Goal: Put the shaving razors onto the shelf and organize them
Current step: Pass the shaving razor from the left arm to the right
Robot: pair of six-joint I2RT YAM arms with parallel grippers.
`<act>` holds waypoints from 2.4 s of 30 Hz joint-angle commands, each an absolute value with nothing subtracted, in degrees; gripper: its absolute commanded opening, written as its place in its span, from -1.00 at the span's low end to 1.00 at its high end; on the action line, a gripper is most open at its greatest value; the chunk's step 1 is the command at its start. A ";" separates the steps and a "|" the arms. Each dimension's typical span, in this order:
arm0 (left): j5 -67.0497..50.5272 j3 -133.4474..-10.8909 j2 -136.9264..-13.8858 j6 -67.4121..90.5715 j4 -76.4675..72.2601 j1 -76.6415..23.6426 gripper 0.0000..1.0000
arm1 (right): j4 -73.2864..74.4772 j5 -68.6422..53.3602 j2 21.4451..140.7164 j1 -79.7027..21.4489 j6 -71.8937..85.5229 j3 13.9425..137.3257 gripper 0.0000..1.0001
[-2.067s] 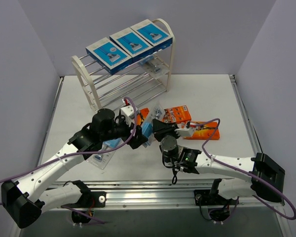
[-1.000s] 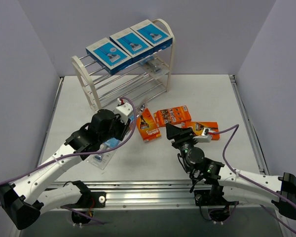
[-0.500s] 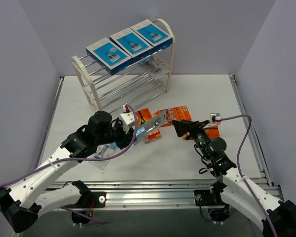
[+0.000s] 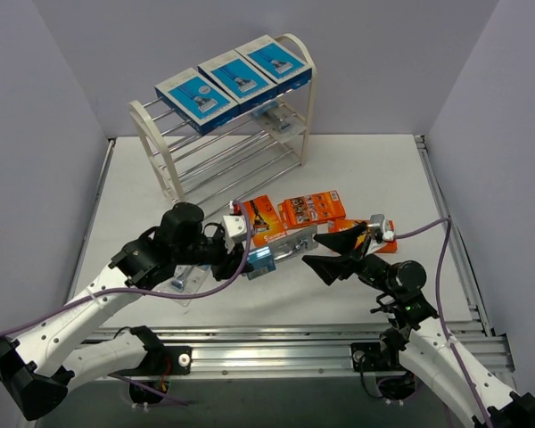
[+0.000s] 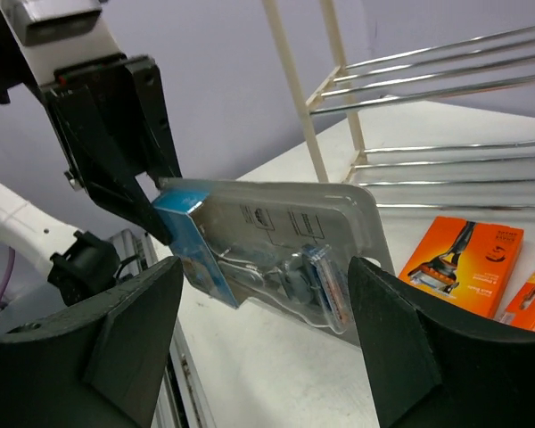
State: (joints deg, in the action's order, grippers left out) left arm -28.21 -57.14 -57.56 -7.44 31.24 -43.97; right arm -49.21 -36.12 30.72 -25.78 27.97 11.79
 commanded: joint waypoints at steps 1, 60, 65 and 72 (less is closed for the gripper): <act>-32.17 -59.15 -54.76 -10.02 30.76 -44.56 -0.95 | -51.15 -42.36 32.86 -25.23 26.10 13.44 0.38; -35.33 -58.62 -48.60 -8.79 34.71 -45.44 -0.95 | -94.48 -52.56 39.73 -24.87 42.01 5.36 0.29; -34.01 -59.76 -49.83 -3.96 35.86 -44.91 -0.95 | -97.20 -53.43 42.61 -24.87 43.15 5.36 0.13; -31.91 -61.34 -48.87 -2.02 37.09 -43.68 -0.95 | -104.58 -54.49 46.49 -24.87 46.40 5.01 -0.06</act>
